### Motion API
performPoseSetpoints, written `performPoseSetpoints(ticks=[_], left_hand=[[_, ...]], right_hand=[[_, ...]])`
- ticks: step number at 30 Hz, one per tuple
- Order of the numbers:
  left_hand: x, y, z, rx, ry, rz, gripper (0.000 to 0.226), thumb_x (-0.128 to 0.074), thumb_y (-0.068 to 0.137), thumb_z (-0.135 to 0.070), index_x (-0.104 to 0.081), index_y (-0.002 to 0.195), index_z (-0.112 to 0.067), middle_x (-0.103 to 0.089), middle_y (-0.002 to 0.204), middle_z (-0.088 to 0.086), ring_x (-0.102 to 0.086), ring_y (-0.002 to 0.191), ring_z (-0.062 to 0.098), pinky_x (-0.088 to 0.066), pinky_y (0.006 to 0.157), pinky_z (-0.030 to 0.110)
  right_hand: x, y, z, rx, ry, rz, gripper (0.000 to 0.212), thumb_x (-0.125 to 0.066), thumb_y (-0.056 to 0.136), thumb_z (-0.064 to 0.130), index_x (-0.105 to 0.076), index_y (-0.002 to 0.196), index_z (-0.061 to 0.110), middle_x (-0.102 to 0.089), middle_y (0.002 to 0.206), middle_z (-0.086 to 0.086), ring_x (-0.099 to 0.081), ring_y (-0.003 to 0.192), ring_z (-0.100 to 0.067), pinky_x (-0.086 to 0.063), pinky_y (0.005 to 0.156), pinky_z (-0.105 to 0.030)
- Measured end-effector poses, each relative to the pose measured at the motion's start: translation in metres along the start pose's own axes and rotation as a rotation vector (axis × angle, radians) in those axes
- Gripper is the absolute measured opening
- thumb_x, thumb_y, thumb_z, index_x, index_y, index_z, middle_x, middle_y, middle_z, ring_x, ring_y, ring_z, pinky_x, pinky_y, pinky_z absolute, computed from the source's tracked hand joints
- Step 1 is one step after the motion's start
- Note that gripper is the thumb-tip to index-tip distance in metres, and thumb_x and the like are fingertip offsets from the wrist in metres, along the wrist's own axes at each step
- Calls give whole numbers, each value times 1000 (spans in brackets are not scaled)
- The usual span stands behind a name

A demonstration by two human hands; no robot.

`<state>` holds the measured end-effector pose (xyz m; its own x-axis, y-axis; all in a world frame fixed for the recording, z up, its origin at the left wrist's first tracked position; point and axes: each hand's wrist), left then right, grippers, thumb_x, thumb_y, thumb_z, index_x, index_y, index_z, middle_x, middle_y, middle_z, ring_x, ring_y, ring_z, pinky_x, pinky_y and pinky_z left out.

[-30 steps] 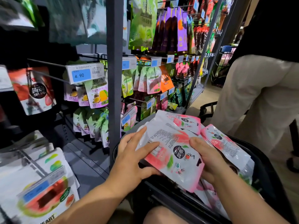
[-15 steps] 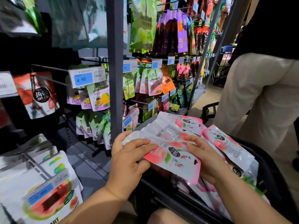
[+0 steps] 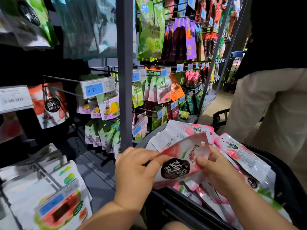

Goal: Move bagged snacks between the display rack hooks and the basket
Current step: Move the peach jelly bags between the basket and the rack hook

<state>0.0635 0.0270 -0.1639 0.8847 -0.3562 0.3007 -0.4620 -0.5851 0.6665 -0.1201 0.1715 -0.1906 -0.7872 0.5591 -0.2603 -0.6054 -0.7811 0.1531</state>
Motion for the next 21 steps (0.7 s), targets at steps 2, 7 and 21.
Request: performPoseSetpoints(ticks=[2,7,21], left_hand=[[1,-2,-5,93,-67,8,15,-60,71,-59,-65,75,-45,-66,73,-22,-56,75,2,-40,68,21],[2,-6,-12,435,-176,139,47,-77,78,-29,-47,49,-8,-43,50,2,-42,47,9,-32,48,17],[-19,-13,0,731,-397,497,49,-94,57,-13,-71,100,-23,-75,81,5,-60,57,8,-50,52,24]], right_hand=[[1,-2,-3,-112,12,37,86,-101,38,36,-58,98,-9,-60,79,-25,-60,75,-36,-45,71,-46],[-19,-8,-4,-159,23,-8,74,-97,48,25,-58,93,-18,-56,89,-32,-56,82,-42,-46,79,-57],[37,3,29,44,-594,-420,5,-68,92,26,-70,88,22,-73,85,5,-66,79,-13,-52,70,-28]])
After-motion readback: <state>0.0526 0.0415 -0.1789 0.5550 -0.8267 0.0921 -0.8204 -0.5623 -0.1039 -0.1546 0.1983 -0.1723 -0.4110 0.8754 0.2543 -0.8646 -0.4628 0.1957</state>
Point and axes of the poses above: each hand's wrist, its own y-axis towards the middle knuckle, its own x-axis out of the back of the hand, z = x × y
